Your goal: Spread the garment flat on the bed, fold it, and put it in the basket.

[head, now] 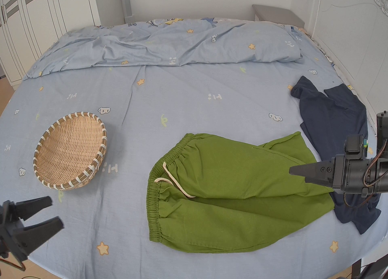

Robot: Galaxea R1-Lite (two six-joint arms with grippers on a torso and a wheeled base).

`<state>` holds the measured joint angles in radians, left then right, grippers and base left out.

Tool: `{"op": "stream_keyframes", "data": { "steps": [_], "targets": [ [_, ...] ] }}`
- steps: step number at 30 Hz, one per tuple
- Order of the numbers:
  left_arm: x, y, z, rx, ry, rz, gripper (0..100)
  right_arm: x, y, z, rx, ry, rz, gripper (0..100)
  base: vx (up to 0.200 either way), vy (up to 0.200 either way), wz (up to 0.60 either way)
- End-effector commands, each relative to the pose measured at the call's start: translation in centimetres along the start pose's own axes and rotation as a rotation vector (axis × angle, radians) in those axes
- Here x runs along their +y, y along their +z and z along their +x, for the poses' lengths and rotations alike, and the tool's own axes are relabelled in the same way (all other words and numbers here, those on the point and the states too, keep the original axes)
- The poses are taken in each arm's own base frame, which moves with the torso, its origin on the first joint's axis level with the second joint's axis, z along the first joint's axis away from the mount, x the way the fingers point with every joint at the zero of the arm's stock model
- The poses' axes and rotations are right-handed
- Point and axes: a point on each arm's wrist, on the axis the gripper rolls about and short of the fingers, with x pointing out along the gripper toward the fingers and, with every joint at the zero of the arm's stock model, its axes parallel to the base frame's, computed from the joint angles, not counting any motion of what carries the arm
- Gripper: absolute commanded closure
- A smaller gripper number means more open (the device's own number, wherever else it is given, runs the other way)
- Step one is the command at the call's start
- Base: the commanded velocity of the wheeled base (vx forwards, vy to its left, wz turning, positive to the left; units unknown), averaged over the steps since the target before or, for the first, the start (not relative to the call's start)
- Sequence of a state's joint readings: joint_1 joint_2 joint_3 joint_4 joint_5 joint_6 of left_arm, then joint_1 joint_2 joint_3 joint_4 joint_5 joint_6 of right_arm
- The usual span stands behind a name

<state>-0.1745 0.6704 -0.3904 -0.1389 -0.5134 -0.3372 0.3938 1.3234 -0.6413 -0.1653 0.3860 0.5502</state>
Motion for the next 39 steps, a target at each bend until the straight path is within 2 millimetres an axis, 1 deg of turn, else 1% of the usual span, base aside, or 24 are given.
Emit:
{"op": "stream_keyframes", "data": {
  "steps": [1,4,5,6,7,8,9,11,16,19,25,39],
  "targets": [
    [8.2,-5.8,13.9,0.526,-0.144,-0.343,0,-0.7,-1.8,-0.1,0.033,0.026,-0.042,0,0.000,0.000,0.00],
    [9.8,-7.7,16.0,0.549,-0.163,-0.266,0,-1.1,-2.2,0.0,0.046,0.010,-0.058,0,0.000,0.000,0.00],
    [10.0,-8.0,16.2,0.554,-0.166,-0.251,0,-1.2,-2.2,0.0,0.047,0.007,-0.061,0,0.000,0.000,0.00],
    [10.1,-8.7,17.0,0.561,-0.188,-0.221,0,-1.2,-2.3,0.1,0.050,0.006,-0.066,0,0.000,0.000,0.00],
    [10.1,-9.0,17.5,0.569,-0.202,-0.215,0,-1.2,-2.3,0.1,0.051,0.007,-0.068,0,0.000,0.000,0.00],
    [10.1,-9.1,17.6,0.572,-0.203,-0.216,0,-1.2,-2.3,0.1,0.053,0.008,-0.067,0,0.000,0.000,0.00],
    [10.2,-9.4,18.2,0.577,-0.203,-0.238,0,-1.2,-2.2,0.0,0.049,0.010,-0.069,0,0.000,0.000,0.00],
    [10.7,-10.1,18.5,0.600,-0.185,-0.271,0,-1.1,-2.2,0.0,0.049,0.012,-0.069,0,0.000,0.000,0.00],
    [11.2,-11.1,19.0,0.624,-0.173,-0.286,0,-1.1,-2.1,0.0,0.046,0.011,-0.070,0,0.000,0.000,0.00],
    [11.3,-11.2,19.1,0.626,-0.170,-0.294,0,-1.1,-2.2,0.1,0.048,0.010,-0.070,0,0.000,0.000,0.00],
    [11.4,-11.5,19.8,0.642,-0.155,-0.362,0,-1.1,-2.2,0.0,0.050,0.012,-0.072,0,0.000,0.000,0.00],
    [11.3,-11.8,20.1,0.656,-0.160,-0.363,0,-1.1,-2.3,0.1,0.055,0.014,-0.072,0,0.000,0.000,0.00]
  ]
}}
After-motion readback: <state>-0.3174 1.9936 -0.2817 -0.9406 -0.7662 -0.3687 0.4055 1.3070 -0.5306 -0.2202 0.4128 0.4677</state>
